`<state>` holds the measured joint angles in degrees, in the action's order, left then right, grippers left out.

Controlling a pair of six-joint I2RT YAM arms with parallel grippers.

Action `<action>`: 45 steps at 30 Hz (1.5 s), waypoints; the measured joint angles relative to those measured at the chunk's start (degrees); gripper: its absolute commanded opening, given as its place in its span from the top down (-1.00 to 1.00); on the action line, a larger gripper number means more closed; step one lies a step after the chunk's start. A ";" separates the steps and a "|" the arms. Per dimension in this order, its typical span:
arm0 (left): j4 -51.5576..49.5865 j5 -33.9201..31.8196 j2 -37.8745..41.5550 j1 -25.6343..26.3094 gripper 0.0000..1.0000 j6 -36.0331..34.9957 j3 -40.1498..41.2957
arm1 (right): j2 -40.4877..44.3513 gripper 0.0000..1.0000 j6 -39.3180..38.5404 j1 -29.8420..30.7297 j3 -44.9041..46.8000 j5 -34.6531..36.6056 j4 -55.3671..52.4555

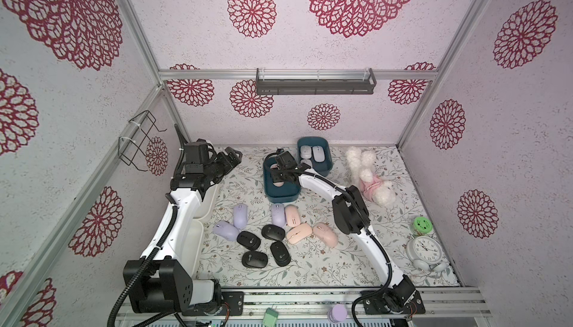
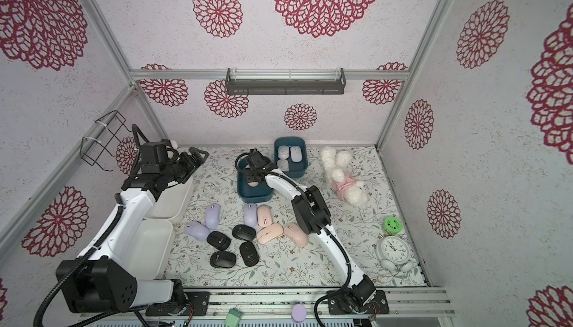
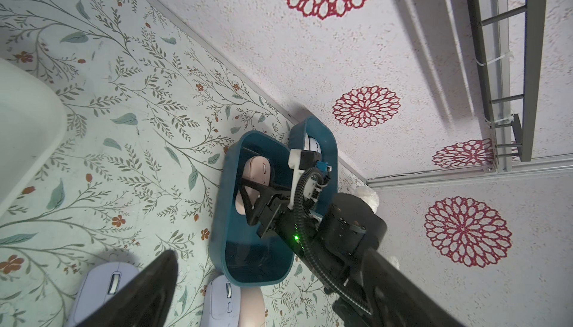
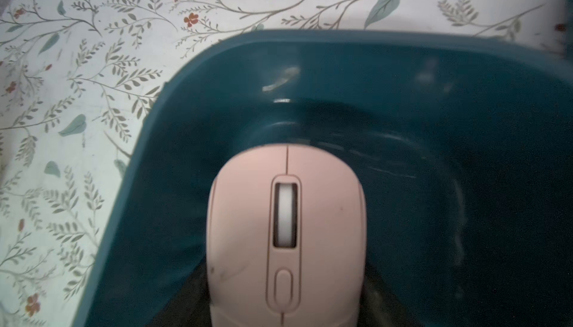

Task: Place the mice by color into the storage box
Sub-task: Place the mouse in the storage box, then adjust the mouse in the storage box.

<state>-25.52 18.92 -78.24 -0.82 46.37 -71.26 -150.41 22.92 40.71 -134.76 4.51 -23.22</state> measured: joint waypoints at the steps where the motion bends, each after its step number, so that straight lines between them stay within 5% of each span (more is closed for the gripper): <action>1: 0.02 0.13 0.00 -0.02 -0.89 0.02 0.00 | -0.87 -0.12 0.04 0.00 -1.11 0.13 -0.20; 15: 0.94 1.33 0.02 -0.11 -0.88 0.44 0.04 | -3.45 -0.50 3.26 0.00 -3.45 0.28 1.68; 24: 2.29 1.90 0.02 -0.11 -0.88 0.44 0.76 | -2.89 -0.48 5.18 -0.61 -3.45 -4.33 1.90; 33: 2.62 3.06 0.00 -0.11 -0.87 0.66 0.87 | 4.96 -0.19 1.92 -0.68 -3.37 -4.68 -3.19; 40: 2.60 3.17 0.00 0.46 -0.88 0.66 0.90 | 15.04 0.53 -3.48 -0.35 4.37 0.26 -5.25; 45: 2.58 3.28 0.00 0.57 -0.87 0.63 0.90 | 16.59 0.57 -6.73 0.15 13.22 1.95 -4.61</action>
<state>-22.94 22.20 -78.24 -0.25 47.00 -70.37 -133.82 16.19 40.86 -121.54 6.46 -27.83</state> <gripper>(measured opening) 0.936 0.216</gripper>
